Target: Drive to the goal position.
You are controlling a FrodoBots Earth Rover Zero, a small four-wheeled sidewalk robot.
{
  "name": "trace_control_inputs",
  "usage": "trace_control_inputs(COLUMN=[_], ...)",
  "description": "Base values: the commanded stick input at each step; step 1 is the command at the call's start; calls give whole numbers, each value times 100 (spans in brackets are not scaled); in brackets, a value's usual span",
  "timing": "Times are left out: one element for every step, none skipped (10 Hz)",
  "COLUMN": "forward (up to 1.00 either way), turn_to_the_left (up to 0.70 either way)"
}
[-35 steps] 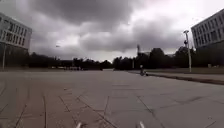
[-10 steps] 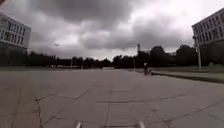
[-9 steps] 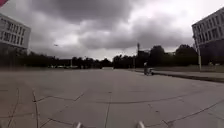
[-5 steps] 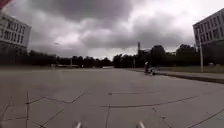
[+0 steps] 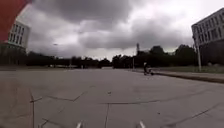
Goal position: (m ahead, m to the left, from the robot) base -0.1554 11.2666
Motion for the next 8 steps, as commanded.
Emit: trace_control_inputs(forward=[-50,-50,-50,-50,-50,-50,-50,-27], turn_to_the_left=[1,1,1,1,1,1,1,24])
